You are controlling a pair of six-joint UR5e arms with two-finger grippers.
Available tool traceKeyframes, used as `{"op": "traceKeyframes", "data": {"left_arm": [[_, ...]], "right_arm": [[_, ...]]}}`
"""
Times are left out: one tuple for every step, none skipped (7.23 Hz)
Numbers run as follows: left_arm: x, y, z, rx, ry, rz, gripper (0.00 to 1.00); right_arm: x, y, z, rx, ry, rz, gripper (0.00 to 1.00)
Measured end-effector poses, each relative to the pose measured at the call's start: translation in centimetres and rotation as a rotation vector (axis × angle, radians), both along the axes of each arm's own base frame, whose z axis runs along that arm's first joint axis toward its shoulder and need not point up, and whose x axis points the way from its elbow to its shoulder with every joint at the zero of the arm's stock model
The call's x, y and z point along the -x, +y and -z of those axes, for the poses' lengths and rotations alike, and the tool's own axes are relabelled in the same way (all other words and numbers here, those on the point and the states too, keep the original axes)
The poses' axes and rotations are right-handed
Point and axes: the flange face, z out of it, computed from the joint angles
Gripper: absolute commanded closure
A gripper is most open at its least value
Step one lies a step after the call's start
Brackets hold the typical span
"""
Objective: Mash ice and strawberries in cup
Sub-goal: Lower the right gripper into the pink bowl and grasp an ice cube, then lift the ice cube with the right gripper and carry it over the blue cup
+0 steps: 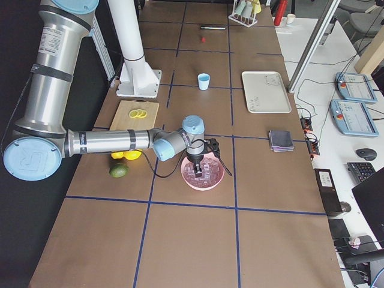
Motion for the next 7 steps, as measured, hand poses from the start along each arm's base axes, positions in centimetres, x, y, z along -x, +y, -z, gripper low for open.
{"op": "traceKeyframes", "data": {"left_arm": [[0.0, 0.0, 0.0, 0.0, 0.0, 0.0, 0.0], [0.0, 0.0, 0.0, -0.001, 0.0, 0.001, 0.0], [0.0, 0.0, 0.0, -0.001, 0.0, 0.0, 0.0], [0.0, 0.0, 0.0, -0.001, 0.0, 0.0, 0.0], [0.0, 0.0, 0.0, -0.002, 0.0, 0.0, 0.0], [0.0, 0.0, 0.0, -0.002, 0.0, 0.0, 0.0], [0.0, 0.0, 0.0, -0.003, 0.0, -0.001, 0.0]], "right_arm": [[0.0, 0.0, 0.1, 0.001, -0.003, -0.001, 0.97], [0.1, 0.0, 0.3, 0.001, -0.008, 0.001, 0.98], [0.1, -0.1, 0.5, -0.002, -0.014, 0.002, 0.98], [0.0, -0.1, 0.8, -0.006, -0.019, -0.002, 0.99], [-0.5, -0.3, 1.6, -0.015, -0.029, -0.011, 1.0], [-1.2, -0.4, 3.2, -0.026, -0.05, -0.021, 1.0], [-1.9, -0.6, 5.7, -0.029, -0.078, -0.03, 1.0]]}}
